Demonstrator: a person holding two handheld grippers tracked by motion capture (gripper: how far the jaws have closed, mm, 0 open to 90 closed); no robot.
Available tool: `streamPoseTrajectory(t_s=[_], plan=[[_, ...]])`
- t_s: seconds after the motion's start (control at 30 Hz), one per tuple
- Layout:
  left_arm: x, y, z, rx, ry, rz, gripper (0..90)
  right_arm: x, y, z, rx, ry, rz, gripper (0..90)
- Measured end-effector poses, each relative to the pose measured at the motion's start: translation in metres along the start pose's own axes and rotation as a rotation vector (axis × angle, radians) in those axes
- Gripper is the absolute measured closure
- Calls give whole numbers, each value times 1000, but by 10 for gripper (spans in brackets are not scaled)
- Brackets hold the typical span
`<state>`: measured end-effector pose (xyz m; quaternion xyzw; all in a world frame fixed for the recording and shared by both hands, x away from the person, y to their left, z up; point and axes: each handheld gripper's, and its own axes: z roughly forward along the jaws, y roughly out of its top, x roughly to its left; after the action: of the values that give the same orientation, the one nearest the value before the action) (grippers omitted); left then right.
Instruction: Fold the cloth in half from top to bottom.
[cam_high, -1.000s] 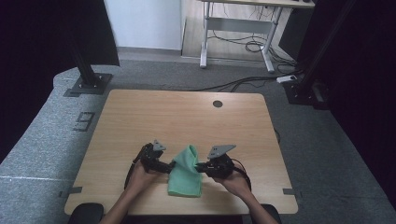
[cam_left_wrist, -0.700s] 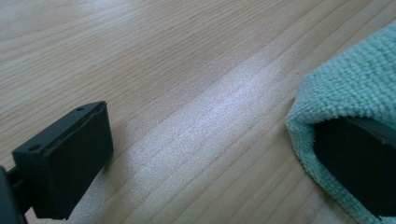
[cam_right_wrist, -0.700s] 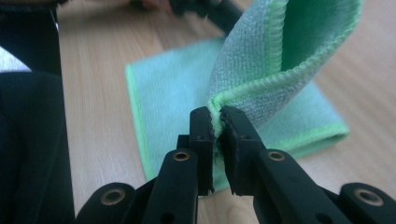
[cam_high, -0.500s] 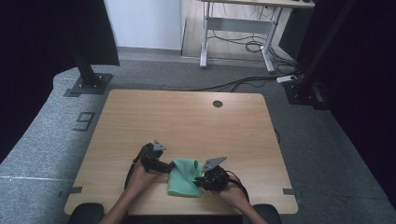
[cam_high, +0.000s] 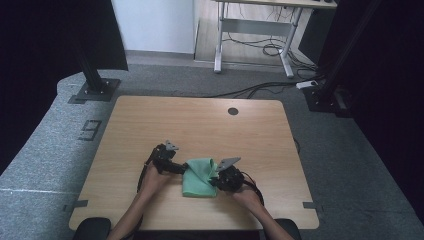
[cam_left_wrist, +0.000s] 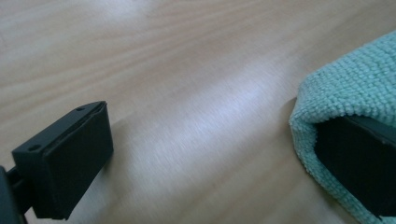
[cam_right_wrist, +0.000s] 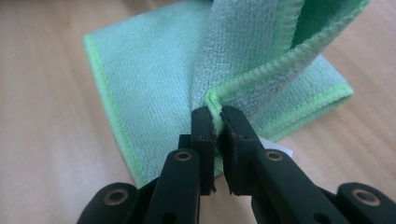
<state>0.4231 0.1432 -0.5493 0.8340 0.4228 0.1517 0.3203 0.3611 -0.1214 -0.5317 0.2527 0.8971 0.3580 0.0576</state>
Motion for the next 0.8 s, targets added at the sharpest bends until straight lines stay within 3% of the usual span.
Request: streamPoseTrajectory(t_s=[0.2, 0.27, 0.33, 0.5, 0.73, 0.8], plan=[[2, 6, -7, 71, -38, 30, 11, -2, -1, 1, -12, 3, 19, 819], [-1, 9, -15, 81, -51, 61, 18, -3, -1, 1, -16, 9, 27, 818], [-3, 15, -27, 66, -71, 75, 31, -4, -2, 1, -18, 15, 35, 816], [-10, 38, -46, -7, -115, 62, 94, -4, -3, 1, -30, 21, 47, 810], [-37, 78, -46, -23, -189, 95, 170, -5, -5, 1, -41, 26, 57, 805], [-47, 89, -44, -14, -204, 125, 194, -5, -5, 1, -41, 28, 67, 805]])
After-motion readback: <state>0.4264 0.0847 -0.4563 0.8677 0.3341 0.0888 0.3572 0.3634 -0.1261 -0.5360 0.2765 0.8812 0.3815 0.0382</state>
